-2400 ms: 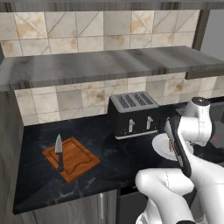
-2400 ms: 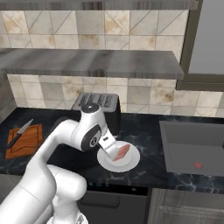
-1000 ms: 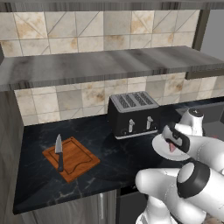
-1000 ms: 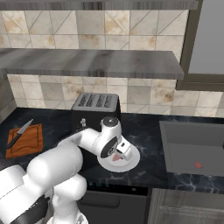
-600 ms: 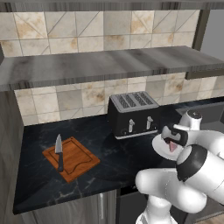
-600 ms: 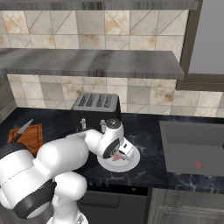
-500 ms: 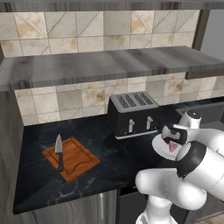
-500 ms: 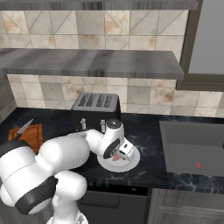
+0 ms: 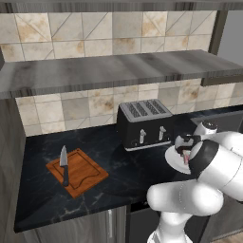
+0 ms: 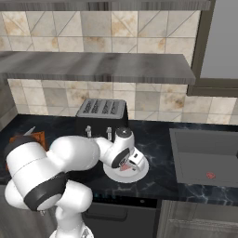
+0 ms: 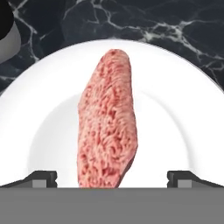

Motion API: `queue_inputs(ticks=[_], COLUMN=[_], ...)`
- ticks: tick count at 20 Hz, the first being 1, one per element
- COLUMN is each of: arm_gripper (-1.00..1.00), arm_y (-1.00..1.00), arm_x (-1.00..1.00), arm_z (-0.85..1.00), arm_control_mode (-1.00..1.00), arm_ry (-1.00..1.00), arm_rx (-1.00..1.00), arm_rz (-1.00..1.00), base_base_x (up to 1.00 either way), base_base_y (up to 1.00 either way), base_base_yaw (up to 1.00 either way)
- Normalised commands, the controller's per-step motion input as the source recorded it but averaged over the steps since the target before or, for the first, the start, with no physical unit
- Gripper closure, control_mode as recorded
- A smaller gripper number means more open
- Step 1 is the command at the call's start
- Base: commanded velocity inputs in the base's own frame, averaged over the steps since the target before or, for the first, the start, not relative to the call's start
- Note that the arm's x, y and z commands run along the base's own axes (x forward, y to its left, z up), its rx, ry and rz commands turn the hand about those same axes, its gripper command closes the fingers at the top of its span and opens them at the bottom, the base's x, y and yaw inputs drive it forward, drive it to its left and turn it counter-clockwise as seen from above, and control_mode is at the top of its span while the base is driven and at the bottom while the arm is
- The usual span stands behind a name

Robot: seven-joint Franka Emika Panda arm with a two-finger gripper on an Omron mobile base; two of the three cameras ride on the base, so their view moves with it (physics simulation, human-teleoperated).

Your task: Pick up the knife from the drawer and place it on the cutting board. Then place the meat from the plate to the cutting board.

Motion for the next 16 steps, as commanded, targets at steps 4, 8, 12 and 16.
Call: queue_inputs(ticks=[4, 8, 12, 16], arm_gripper=[-1.00, -1.00, 1.00, 1.00], arm_y=[-0.01, 0.00, 0.00, 0.00], arm_x=[0.11, 0.11, 0.07, 0.03], arm_z=[-0.13, -0.13, -0.13, -0.14], arm_control_mode=[-1.00, -1.00, -1.00, -1.00], arm_ry=[0.01, 0.01, 0.03, 0.05], arm_rx=[0.00, 0.00, 0.00, 0.00], arm_rz=[0.01, 0.02, 0.01, 0.01], base_base_x=[0.00, 0.00, 0.00, 0.00], base_base_y=[0.00, 0.00, 0.00, 0.00], base_base_yaw=[0.00, 0.00, 0.00, 0.00])
